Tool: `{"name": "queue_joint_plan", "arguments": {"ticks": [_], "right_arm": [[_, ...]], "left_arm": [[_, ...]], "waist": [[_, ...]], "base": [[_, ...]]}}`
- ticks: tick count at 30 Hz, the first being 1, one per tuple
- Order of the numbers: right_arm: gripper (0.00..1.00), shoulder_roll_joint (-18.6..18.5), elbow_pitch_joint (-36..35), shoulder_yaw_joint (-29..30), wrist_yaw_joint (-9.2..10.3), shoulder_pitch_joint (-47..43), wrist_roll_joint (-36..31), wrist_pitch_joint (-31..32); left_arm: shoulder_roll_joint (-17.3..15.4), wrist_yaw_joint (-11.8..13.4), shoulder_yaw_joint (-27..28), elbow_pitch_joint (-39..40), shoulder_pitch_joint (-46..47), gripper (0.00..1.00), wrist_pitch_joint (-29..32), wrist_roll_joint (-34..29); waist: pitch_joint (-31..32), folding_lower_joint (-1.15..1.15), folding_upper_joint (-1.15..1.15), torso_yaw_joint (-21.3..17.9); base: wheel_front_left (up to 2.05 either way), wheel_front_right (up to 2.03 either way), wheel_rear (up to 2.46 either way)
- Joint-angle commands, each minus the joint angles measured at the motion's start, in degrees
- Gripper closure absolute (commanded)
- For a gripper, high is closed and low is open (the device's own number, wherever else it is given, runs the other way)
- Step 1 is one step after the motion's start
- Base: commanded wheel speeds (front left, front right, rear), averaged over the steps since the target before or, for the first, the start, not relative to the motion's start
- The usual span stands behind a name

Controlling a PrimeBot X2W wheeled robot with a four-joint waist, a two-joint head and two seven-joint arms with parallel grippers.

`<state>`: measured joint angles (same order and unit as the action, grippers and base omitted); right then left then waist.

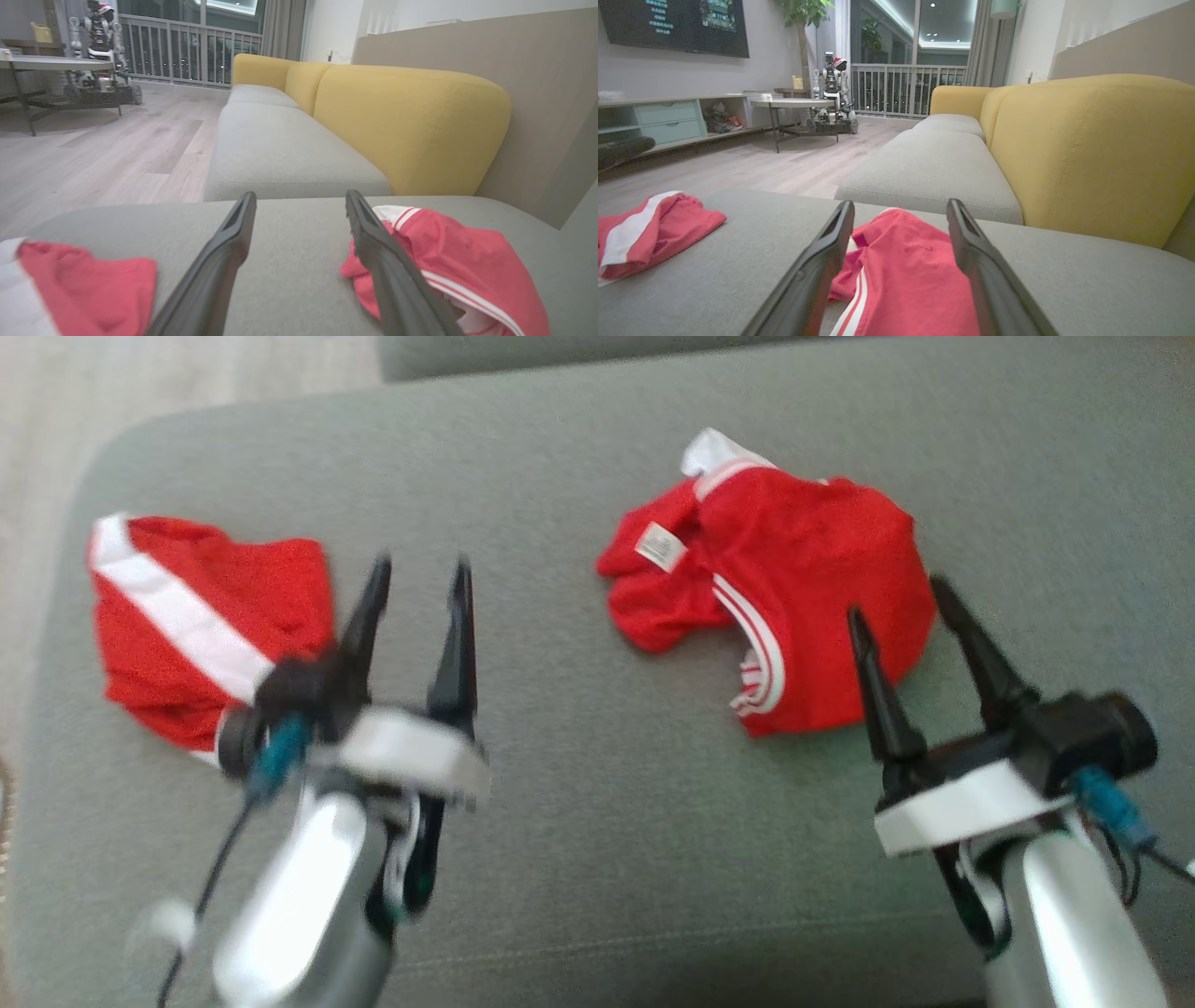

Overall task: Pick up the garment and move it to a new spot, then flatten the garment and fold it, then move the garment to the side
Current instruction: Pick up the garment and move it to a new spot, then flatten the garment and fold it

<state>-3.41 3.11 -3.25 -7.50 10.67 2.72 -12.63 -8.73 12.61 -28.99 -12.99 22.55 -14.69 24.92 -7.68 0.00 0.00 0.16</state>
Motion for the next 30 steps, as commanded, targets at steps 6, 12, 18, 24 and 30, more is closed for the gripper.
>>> {"name": "queue_joint_plan", "arguments": {"ticks": [6, 12, 18, 24, 30], "right_arm": [[0.00, 0.53, -0.14, -0.01, 0.01, -2.91, -0.98, 0.04], [0.00, 0.53, 1.58, 0.20, 0.01, -3.65, -1.85, 0.77], [0.00, 0.53, 4.17, 2.10, 0.01, -1.68, -3.99, 4.07], [0.00, 0.53, 10.42, 2.11, 0.01, 1.97, -5.31, 6.54], [0.00, 0.53, 16.18, 2.61, 0.01, 5.11, -4.58, 6.55]], "left_arm": [[1.87, -0.56, 7.91, 8.24, -10.86, 0.00, -0.30, -2.29], [4.60, -3.06, 10.94, 10.20, -15.51, 0.00, -0.30, -6.11], [5.56, -5.61, 11.88, 9.41, -15.74, 0.00, -0.30, -7.88], [5.82, -6.43, 10.61, 8.29, -14.61, 0.00, -0.30, -6.64], [5.84, -5.17, 7.52, 8.34, -13.61, 0.00, -0.30, -5.05]], "waist": [[3.77, 0.00, 0.00, 3.92], [3.93, 0.00, 0.00, 4.77], [2.41, 0.00, 0.00, 5.59], [-0.61, 0.00, 0.00, 7.65], [-2.81, 0.00, 0.00, 9.61]], "base": [[0.00, 0.00, 0.00], [0.00, 0.00, 0.00], [0.00, 0.00, 0.00], [0.00, 0.00, 0.00], [0.00, 0.00, 0.00]]}}
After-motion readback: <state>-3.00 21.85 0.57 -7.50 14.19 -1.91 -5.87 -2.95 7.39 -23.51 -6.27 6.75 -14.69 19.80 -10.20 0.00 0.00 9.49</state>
